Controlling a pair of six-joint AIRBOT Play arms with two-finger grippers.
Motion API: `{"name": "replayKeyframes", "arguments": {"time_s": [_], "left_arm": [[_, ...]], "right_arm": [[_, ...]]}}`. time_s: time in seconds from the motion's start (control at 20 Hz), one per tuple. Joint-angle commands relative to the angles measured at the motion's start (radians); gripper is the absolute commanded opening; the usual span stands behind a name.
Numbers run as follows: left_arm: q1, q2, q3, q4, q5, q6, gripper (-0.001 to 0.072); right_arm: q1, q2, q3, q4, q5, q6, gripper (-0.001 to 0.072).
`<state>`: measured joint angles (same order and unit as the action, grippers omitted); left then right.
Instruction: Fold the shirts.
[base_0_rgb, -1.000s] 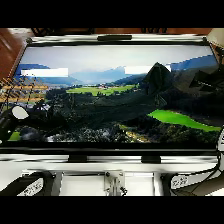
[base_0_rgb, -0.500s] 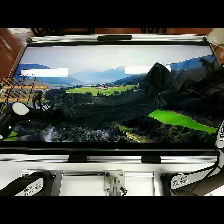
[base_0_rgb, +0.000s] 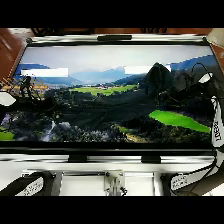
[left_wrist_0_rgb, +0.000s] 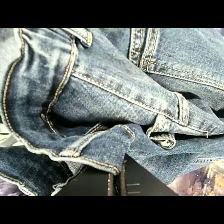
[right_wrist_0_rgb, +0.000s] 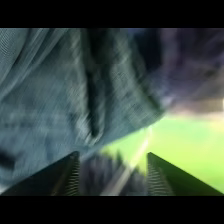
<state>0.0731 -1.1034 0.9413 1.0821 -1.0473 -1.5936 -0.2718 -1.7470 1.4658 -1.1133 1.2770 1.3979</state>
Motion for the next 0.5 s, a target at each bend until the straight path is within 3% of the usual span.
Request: {"name": "replayKeyframes", "arguments": {"time_s": [0.0,0.35,0.45], "left_arm": [[0.002,0.001,0.010,0.002,0.002,0.002,0.0051],[0.002,0.001,0.010,0.001,0.054,0.000,0.0051],[0.002,0.001,0.012,0.002,0.051,0.004,0.0050]], "right_arm": [[0.008,-0.034,-0.019,-0.002,-0.114,0.061,0.0510],[0.029,-0.086,-0.019,0.003,-0.159,0.084,0.0498],[0.032,-0.084,-0.018,0.010,-0.178,0.109,0.0090]]}}
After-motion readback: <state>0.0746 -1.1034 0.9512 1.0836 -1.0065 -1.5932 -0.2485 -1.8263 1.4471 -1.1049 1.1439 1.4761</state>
